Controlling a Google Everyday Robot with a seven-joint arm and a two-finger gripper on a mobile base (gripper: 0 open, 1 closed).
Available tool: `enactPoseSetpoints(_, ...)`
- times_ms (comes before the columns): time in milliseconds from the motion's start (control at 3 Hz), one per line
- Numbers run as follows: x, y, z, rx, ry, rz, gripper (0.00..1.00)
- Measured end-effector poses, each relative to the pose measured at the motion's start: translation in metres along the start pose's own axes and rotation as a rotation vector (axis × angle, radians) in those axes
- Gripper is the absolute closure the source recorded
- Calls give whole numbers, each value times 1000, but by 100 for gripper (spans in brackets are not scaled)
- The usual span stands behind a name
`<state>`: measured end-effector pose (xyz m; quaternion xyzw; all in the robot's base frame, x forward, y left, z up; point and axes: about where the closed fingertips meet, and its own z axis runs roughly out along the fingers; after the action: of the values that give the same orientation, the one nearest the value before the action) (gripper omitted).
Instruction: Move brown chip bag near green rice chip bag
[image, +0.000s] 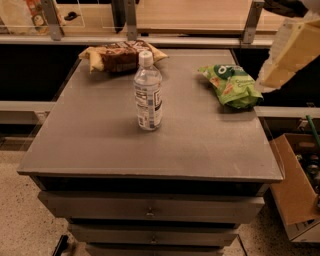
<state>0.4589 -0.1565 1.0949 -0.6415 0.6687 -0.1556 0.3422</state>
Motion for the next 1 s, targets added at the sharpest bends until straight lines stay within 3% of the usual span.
enactPoseSetpoints(333, -33, -19, -14, 84, -134, -59, 0)
enactPoseSetpoints(1000, -48, -17, -15, 121, -143, -92, 0)
